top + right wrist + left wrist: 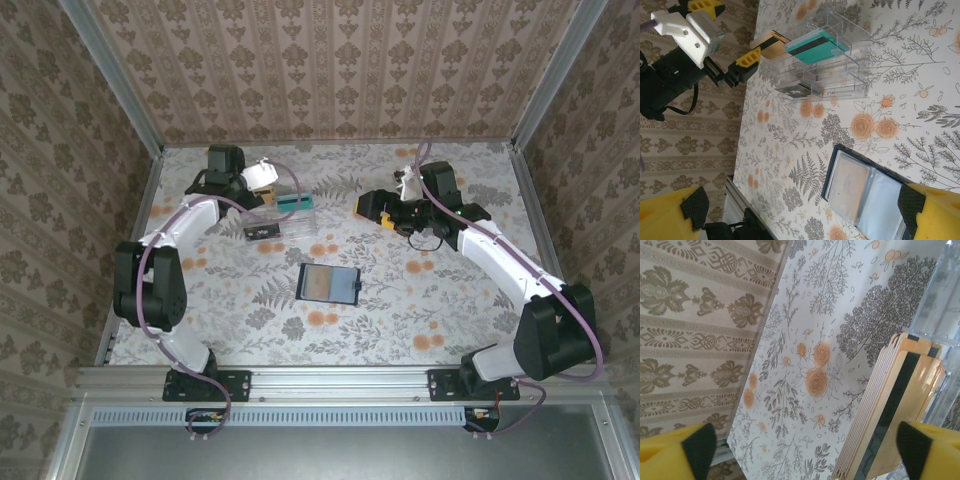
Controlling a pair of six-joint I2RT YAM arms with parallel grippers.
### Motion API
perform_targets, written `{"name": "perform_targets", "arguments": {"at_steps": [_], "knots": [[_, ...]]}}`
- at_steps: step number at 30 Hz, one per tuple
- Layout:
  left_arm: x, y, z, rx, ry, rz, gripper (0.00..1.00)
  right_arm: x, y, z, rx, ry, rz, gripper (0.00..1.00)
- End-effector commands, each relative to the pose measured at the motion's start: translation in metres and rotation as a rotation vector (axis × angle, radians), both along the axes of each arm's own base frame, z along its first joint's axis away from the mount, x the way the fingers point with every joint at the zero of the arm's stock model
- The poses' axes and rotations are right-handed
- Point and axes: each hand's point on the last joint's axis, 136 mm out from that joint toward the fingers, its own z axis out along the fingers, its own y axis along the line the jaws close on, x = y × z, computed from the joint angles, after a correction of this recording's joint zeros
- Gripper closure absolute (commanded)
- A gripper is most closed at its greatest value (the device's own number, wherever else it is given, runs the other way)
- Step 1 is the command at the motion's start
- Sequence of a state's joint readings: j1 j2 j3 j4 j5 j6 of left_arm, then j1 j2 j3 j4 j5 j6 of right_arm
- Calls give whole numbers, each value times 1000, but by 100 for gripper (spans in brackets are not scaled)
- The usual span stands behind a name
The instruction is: Take the credit cards out of the card holder
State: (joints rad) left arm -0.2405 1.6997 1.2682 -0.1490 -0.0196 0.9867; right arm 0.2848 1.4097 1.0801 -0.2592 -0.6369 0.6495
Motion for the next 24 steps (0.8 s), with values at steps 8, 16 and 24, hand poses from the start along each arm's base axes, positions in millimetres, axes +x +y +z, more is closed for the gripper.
{"name": "perform_targets", "arguments": {"at_steps": [8,16,24], "knots": [[-20,13,105,-445,-144,278,0,-4,11,-16,-152,-43,64,0],[-51,53,133,-823,-93,555,0,-13,32,-34,-267,-70,109,0],[-92,54,101,-1046,200,654,0,-27,47,-70,-410,-63,115,0]]}}
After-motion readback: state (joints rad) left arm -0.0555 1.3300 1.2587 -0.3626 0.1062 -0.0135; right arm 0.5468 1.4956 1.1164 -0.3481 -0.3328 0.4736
